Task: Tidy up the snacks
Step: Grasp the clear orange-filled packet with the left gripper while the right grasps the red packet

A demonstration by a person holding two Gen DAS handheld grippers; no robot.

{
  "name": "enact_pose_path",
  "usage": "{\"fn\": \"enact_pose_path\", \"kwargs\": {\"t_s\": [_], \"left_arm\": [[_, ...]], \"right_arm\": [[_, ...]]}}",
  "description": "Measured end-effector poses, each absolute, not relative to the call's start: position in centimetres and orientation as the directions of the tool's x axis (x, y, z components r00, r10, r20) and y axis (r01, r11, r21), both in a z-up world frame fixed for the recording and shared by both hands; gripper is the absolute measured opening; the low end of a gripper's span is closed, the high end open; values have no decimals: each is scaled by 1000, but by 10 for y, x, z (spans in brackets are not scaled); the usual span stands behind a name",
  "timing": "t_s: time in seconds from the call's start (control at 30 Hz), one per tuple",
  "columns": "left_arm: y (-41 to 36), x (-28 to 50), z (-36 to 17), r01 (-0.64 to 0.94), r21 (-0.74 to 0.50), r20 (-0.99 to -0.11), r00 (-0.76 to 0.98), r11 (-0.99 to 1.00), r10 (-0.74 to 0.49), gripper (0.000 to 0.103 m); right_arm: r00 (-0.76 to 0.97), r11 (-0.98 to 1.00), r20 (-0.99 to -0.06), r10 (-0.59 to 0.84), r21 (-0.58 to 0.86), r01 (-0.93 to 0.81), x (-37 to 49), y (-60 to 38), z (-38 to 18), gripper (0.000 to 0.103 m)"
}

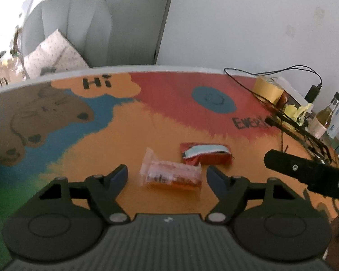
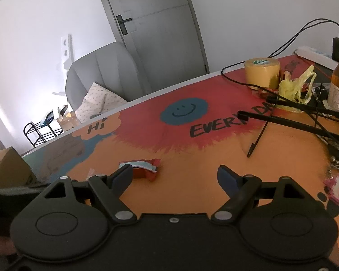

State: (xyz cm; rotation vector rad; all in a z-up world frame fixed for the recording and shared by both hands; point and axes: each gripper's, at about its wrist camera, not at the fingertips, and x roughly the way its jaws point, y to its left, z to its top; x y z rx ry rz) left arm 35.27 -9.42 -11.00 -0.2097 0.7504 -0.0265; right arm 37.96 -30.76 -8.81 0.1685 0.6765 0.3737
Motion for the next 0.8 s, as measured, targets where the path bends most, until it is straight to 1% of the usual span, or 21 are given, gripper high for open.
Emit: {"fn": "enact_pose_path", "kwargs": {"t_s": [0.07, 0.17, 0.2, 0.3, 0.67, 0.77, 0.8], "left_arm": [[-96, 355, -111, -51, -185, -674, 733, 981, -89, 71], [-97, 355, -111, -57, -147, -672, 739, 988, -58, 56], [-94, 354, -111, -57, -158, -669, 740, 986, -65, 52], [-87, 351, -111, -69, -153, -666, 744, 986, -51, 50], [-49, 339, -102, -151, -173, -657, 754, 973, 0, 49], [-42, 337, -101, -169, -177, -653, 757, 970, 13, 49], [-40, 337, -100, -174, -179, -652, 758, 968, 16, 49]], "right_arm": [[715, 920, -580, 391, 273, -282, 382, -306, -89, 82], [709, 916, -581, 400, 278, -290, 386, -300, -90, 82], [708, 915, -580, 403, 280, -292, 387, -297, -89, 82], [702, 908, -577, 418, 289, -304, 391, -287, -88, 82], [678, 902, -596, 429, 254, -348, 399, -244, -90, 84], [676, 903, -602, 426, 240, -356, 402, -237, -92, 88], [675, 903, -603, 426, 236, -359, 402, -235, -93, 90]]}}
